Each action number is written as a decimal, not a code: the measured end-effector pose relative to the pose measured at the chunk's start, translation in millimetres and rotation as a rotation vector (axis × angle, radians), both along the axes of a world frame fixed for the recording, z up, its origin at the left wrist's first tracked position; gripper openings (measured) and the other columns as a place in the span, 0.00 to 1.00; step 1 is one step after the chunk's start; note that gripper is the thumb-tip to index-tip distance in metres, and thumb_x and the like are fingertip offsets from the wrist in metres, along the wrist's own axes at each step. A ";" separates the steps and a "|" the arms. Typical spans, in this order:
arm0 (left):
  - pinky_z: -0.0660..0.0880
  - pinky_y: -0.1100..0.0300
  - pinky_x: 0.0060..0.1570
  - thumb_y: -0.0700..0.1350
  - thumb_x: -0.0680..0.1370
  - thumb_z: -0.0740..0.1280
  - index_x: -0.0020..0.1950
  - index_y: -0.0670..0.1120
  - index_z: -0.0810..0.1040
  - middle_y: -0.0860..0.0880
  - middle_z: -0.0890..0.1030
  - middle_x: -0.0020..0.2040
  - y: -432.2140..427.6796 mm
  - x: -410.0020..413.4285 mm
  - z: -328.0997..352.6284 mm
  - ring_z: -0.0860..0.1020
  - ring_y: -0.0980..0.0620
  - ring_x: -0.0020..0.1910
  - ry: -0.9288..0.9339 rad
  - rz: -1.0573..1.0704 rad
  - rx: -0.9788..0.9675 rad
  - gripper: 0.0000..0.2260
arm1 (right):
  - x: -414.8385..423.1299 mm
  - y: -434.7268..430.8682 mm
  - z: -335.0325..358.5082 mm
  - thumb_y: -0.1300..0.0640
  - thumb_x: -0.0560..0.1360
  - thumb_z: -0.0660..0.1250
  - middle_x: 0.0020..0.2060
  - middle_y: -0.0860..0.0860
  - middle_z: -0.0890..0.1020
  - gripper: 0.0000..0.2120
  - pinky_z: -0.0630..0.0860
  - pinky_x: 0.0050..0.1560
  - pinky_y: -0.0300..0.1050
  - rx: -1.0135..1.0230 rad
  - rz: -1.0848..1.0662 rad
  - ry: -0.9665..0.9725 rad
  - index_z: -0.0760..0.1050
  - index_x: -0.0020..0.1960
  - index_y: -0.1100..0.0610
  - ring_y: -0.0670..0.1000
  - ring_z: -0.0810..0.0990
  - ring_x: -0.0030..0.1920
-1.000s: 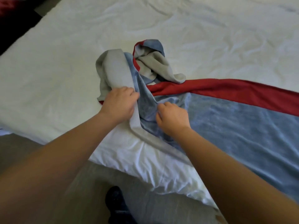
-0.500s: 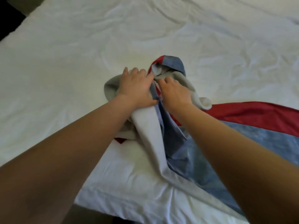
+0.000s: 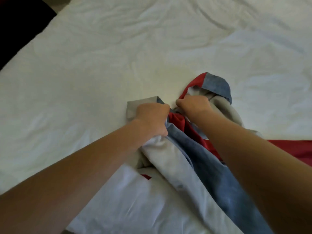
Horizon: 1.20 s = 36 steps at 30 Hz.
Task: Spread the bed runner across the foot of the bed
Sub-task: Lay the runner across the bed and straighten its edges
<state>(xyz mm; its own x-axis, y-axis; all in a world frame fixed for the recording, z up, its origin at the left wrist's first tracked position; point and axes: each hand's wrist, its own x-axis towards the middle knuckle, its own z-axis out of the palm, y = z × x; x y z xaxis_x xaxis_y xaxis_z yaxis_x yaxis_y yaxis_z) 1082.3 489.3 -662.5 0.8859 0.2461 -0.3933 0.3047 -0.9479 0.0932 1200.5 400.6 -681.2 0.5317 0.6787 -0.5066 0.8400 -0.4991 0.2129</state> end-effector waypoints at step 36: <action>0.62 0.61 0.24 0.35 0.61 0.74 0.33 0.46 0.73 0.48 0.76 0.27 52.5 119.9 -12.1 0.76 0.46 0.25 -0.493 -0.101 0.212 0.12 | 106.9 -31.2 -5.8 0.41 0.71 0.60 0.44 0.57 0.75 0.21 0.61 0.28 0.43 0.456 0.126 -0.166 0.74 0.55 0.54 0.60 0.74 0.41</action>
